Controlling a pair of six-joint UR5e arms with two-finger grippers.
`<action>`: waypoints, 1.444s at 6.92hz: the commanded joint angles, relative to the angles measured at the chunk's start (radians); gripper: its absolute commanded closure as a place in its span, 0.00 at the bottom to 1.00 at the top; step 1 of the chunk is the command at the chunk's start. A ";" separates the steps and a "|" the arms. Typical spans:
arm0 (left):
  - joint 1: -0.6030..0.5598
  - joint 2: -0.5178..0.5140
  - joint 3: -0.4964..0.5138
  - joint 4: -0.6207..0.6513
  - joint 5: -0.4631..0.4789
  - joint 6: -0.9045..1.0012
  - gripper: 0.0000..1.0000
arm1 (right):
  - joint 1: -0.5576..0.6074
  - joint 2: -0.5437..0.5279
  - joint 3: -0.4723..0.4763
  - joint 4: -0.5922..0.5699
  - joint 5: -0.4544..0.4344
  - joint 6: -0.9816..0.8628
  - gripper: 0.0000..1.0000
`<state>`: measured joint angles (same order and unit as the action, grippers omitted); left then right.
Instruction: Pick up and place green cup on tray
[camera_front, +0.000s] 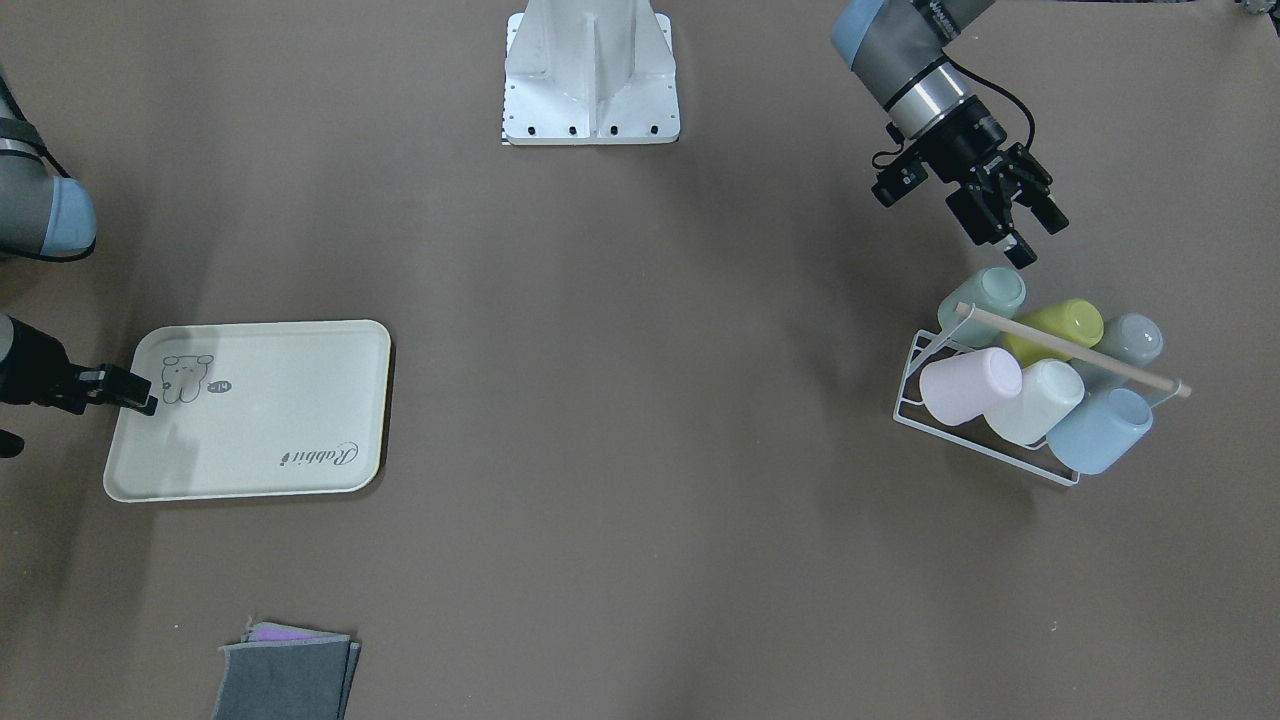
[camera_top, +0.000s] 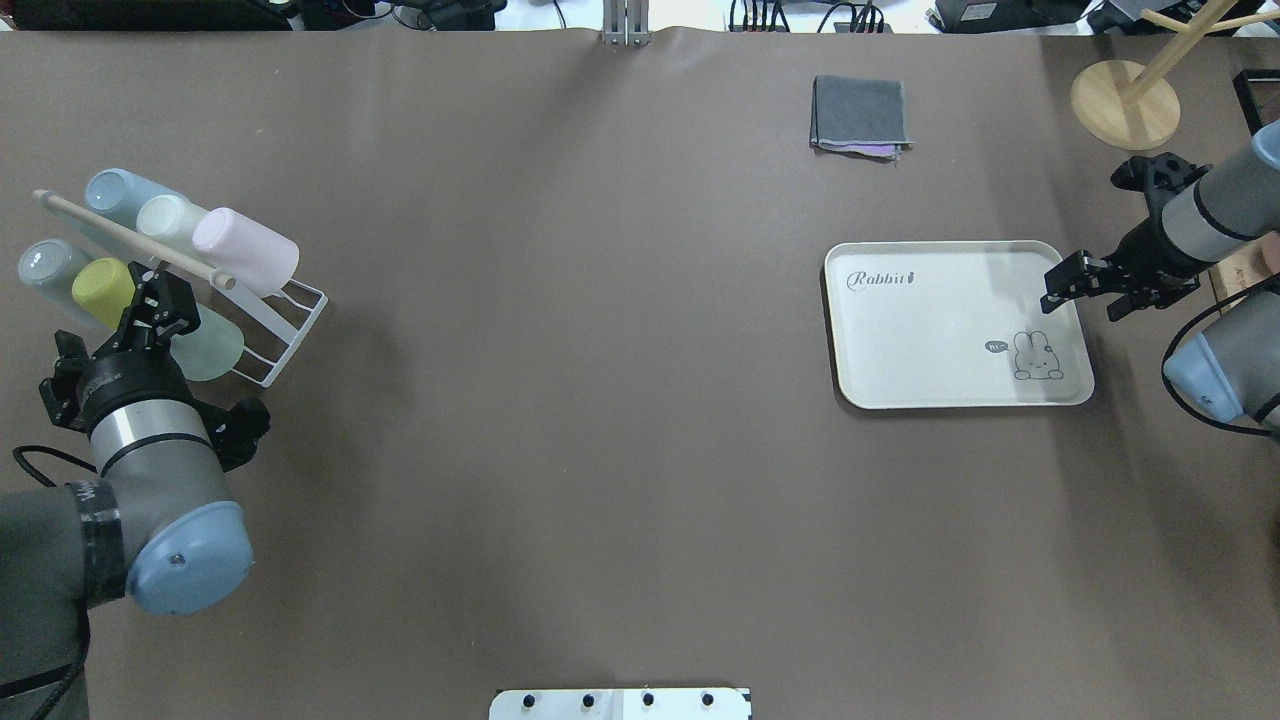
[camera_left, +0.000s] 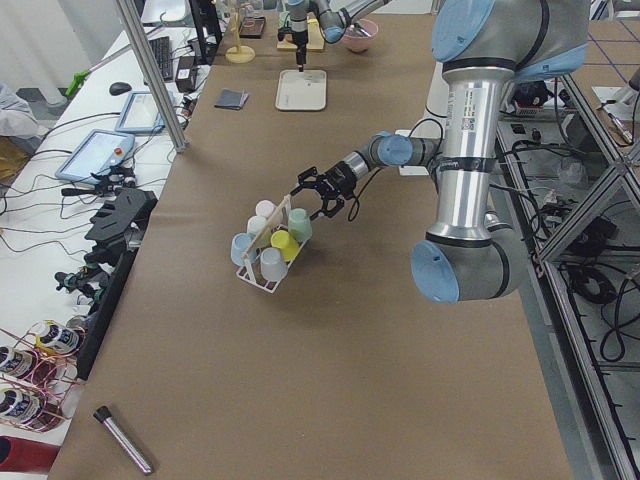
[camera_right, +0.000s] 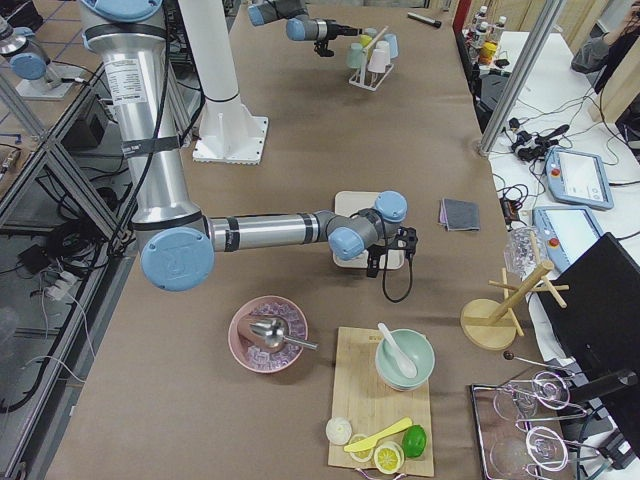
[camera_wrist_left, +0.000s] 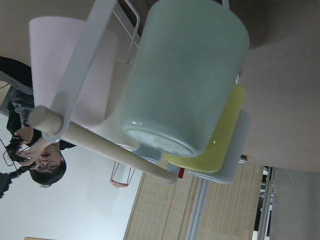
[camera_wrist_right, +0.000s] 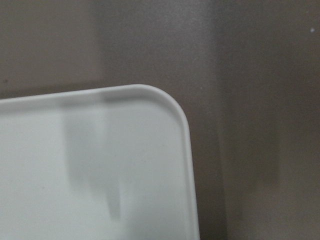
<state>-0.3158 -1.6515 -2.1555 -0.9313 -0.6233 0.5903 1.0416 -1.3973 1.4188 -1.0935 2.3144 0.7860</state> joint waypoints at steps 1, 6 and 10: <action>0.040 -0.039 0.080 0.003 0.019 0.048 0.03 | -0.035 -0.005 -0.002 0.003 -0.020 -0.002 0.30; 0.100 -0.083 0.151 0.110 0.077 0.048 0.03 | -0.011 -0.025 0.000 0.007 -0.013 -0.005 0.74; 0.092 -0.065 0.218 0.098 0.129 -0.006 0.04 | -0.012 -0.020 -0.003 0.006 -0.012 -0.022 0.81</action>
<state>-0.2200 -1.7179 -1.9533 -0.8303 -0.5098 0.5962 1.0294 -1.4191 1.4155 -1.0863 2.3013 0.7731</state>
